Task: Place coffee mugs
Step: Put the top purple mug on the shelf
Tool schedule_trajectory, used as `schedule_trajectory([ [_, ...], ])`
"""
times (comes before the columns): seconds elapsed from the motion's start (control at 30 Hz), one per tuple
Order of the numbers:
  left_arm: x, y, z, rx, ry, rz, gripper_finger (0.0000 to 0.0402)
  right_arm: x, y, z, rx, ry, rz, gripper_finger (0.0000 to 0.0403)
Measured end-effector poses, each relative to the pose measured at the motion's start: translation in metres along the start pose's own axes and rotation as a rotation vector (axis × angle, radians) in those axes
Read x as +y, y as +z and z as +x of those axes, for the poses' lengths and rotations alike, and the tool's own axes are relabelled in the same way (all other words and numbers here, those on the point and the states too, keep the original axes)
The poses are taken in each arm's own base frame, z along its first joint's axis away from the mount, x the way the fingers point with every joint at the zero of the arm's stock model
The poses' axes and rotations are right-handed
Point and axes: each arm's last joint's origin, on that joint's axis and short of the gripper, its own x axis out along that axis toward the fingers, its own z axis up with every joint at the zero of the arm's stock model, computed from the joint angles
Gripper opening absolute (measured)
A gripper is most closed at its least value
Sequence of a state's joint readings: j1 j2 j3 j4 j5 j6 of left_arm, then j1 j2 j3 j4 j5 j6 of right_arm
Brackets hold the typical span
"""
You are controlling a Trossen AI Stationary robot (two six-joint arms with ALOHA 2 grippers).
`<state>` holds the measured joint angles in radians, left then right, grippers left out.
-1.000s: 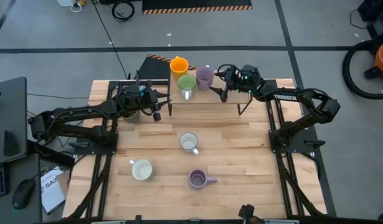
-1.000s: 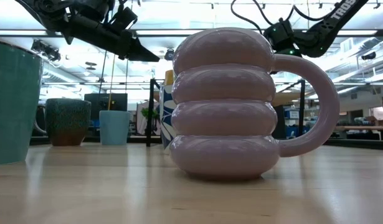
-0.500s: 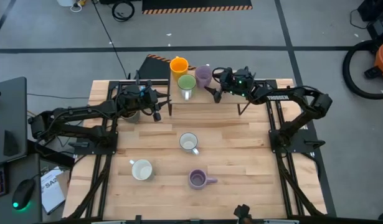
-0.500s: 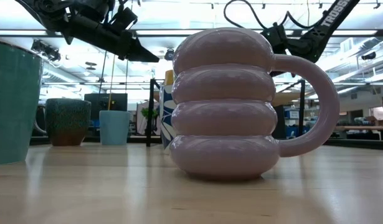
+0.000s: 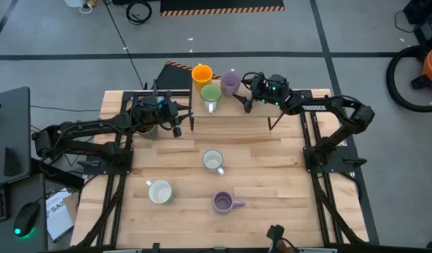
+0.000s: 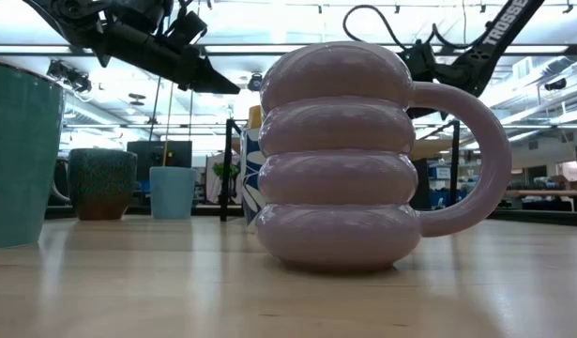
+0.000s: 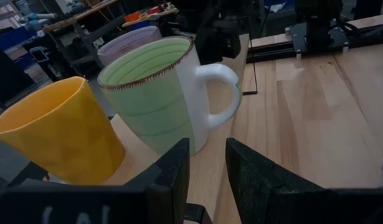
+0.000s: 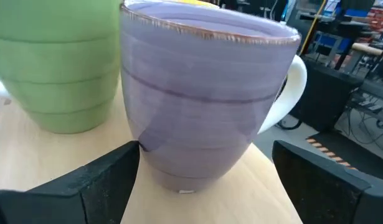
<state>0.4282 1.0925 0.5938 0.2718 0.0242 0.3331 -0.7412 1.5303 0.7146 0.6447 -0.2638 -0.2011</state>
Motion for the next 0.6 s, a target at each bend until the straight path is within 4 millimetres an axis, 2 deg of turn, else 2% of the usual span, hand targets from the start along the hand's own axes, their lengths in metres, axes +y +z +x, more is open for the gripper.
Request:
schedule_trajectory([
  [0.27, 0.000, 0.001, 0.000, -0.005, 0.002, -0.007, 0.0110, -0.001, -0.012, 0.021, 0.031, 0.032, 0.029, 0.0373],
  [0.6, 0.000, 0.000, 0.000, 0.000, 0.000, -0.014, 0.0110, 0.000, -0.006, 0.038, 0.024, 0.018, 0.043, 0.0373],
])
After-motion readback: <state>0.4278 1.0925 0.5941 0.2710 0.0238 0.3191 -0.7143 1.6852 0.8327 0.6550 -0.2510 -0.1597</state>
